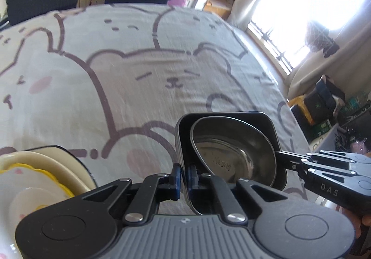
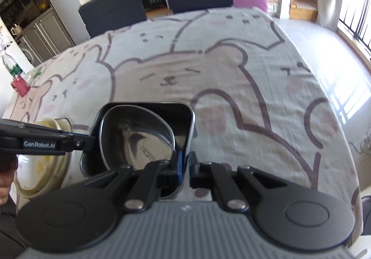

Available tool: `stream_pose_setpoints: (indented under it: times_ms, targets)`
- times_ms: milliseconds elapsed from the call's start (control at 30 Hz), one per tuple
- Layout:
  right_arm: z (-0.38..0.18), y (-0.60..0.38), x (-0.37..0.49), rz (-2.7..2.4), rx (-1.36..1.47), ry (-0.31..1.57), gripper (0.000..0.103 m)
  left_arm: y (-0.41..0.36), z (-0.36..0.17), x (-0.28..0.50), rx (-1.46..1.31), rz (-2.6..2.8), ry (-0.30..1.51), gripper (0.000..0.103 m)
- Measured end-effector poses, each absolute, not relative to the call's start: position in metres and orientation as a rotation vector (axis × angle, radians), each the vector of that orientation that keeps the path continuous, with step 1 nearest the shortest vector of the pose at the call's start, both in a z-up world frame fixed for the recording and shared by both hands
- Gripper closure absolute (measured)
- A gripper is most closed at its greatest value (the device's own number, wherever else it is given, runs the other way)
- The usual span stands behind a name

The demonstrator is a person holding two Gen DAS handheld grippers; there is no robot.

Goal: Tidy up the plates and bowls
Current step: 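Lift the tray stack with both tools and carry it onto the plate stack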

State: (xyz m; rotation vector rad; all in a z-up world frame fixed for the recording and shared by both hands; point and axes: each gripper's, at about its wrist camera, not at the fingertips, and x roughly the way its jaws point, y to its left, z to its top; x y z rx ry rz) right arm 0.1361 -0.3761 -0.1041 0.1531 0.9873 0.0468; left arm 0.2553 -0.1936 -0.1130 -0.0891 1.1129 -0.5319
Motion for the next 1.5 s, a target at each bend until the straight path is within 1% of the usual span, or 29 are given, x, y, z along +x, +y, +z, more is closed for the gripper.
stream_pose_setpoints:
  times_ms: [300,600,800,1133,1500]
  targets:
    - [-0.074,-0.340,0.129,0.113,0.160,0.889,0.097,-0.140,-0.076,0.237,-0.147,-0.474,1.021,0.098]
    - [-0.058,-0.280,0.128,0.211,0.170,0.831,0.096,-0.072,-0.064,0.221,-0.206,-0.392,0.983,0.099]
    - [-0.061,-0.234,0.135,0.244,0.144,0.841,0.096,-0.029,-0.063,0.211,-0.226,-0.336,0.973,0.099]
    - [-0.083,-0.186,0.148,0.296,0.088,0.924,0.095,0.022,-0.081,0.208,-0.248,-0.275,1.011,0.099]
    - [-0.095,-0.158,0.156,0.308,0.024,0.987,0.095,0.036,-0.096,0.211,-0.238,-0.262,1.046,0.099]
